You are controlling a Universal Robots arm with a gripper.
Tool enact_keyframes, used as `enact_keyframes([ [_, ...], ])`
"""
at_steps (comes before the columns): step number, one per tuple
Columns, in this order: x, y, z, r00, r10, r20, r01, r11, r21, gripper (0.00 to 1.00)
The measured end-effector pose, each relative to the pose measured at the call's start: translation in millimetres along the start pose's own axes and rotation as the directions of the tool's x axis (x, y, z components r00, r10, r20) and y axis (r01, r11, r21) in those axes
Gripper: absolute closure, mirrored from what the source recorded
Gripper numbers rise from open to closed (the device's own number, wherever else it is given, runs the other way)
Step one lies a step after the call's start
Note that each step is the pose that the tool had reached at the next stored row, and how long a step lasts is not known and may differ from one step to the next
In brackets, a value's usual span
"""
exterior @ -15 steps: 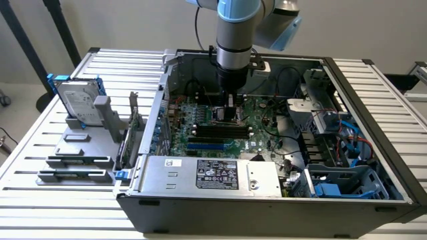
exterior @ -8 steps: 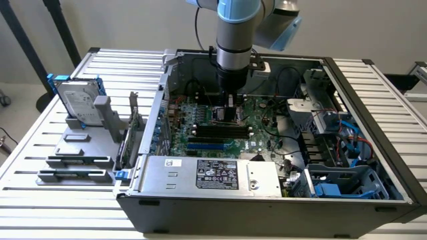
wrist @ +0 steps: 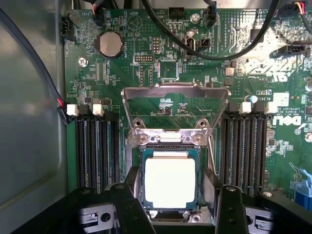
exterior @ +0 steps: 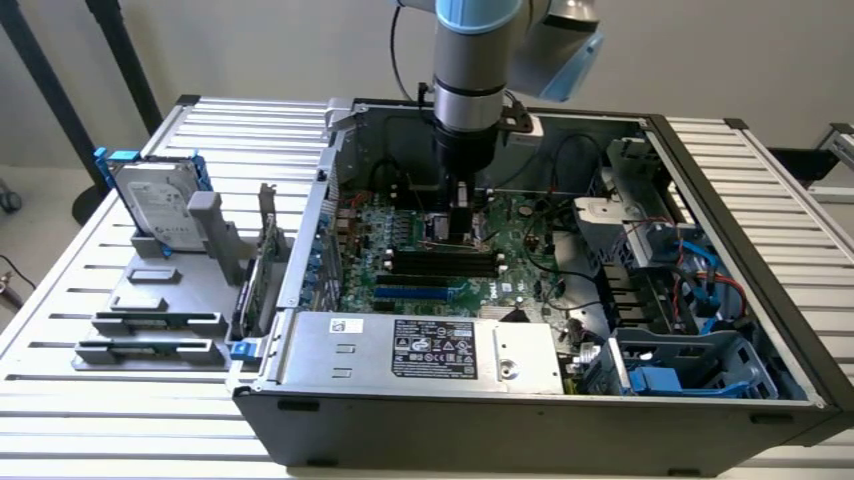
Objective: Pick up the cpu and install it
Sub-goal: 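Place the cpu into insertion slot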
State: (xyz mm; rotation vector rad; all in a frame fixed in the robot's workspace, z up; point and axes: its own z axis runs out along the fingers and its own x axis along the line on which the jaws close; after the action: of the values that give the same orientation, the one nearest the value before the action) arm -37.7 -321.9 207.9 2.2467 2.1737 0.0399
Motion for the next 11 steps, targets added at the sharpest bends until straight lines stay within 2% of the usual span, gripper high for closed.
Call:
enact_keyframes([
  [5, -0.6, -2.4, -7.0, 1.0, 0.0, 0.0001, 0.0, 1.0, 0.0003, 0.38],
  [11, -2.9, -11.5, -11.0, 1.0, 0.0, 0.0001, 0.0, 1.0, 0.001, 0.38],
])
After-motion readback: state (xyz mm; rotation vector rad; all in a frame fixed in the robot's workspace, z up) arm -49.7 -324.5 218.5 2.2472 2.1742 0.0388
